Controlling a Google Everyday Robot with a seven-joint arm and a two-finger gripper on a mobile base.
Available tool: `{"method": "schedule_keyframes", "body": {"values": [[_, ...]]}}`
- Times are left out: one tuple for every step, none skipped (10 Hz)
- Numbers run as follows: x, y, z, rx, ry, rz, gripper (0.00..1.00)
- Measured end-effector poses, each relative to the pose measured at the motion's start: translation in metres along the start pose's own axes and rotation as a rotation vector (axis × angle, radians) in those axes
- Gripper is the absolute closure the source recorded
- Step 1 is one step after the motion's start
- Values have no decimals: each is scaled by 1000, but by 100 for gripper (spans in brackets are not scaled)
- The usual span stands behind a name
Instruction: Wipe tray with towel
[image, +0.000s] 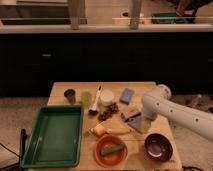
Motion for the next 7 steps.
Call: {"method": "schedule_keyframes", "body": {"values": [[0, 2, 5, -1, -8, 4, 20], [2, 4, 11, -3, -16, 13, 20], [4, 4, 13, -5, -20, 19, 20], [5, 4, 15, -11, -30, 23, 20], [4, 4, 18, -18, -43, 26, 20], [4, 5, 21, -25, -55, 29, 20], [5, 5, 23, -30, -64, 32, 20]]}}
